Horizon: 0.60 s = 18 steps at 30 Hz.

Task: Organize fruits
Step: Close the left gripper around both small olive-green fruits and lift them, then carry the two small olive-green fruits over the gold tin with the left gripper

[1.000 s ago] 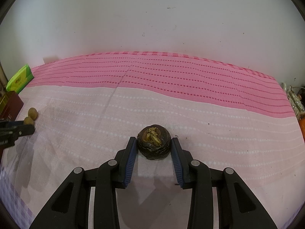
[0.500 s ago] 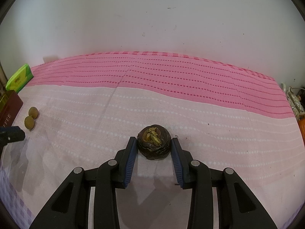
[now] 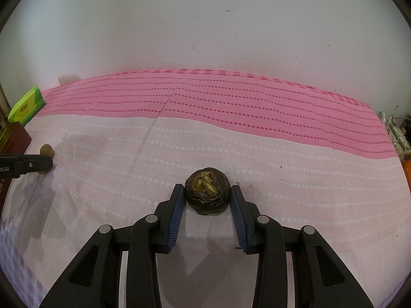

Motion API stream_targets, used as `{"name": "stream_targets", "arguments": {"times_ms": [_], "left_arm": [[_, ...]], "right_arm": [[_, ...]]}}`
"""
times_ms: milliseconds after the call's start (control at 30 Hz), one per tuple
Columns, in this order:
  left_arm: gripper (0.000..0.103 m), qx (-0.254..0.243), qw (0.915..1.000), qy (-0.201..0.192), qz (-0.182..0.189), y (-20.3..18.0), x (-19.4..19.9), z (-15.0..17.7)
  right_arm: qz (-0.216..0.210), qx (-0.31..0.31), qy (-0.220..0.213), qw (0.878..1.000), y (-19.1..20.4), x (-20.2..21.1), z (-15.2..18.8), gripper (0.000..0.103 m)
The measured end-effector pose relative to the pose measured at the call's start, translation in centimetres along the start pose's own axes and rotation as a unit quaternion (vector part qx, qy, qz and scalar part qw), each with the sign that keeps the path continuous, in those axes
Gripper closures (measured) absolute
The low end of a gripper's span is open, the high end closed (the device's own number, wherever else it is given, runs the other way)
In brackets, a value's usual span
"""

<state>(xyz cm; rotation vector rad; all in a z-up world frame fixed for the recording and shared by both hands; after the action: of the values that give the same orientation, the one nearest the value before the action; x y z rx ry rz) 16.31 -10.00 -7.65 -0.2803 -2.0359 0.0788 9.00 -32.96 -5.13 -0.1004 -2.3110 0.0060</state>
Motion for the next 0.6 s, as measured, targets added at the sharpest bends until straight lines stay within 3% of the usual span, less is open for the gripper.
{"name": "stream_targets", "arguments": {"times_ms": [200, 600], "left_arm": [[0.081, -0.018, 0.9998, -0.003, -0.008, 0.2, -0.1, -0.1], [0.081, -0.042, 0.9990, 0.008, -0.015, 0.8, 1.3, 1.9]], "right_arm": [[0.000, 0.000, 0.000, 1.000, 0.0, 0.0, 0.0, 0.065], [0.000, 0.000, 0.000, 1.000, 0.0, -0.1, 0.1, 0.065]]}}
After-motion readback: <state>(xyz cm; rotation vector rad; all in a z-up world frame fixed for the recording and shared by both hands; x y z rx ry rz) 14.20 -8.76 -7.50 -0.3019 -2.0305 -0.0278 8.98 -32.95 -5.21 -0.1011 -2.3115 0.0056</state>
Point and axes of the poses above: each gripper's, at about its wrist camera, not at the fingertips, and x roughly against the way its jaws point, y to its left, z to its underside, the point moved 2 cm from there along -x, roughly the way its jaws point, and after that the axes turned 4 degrees about -y, right-handed, at the moved point
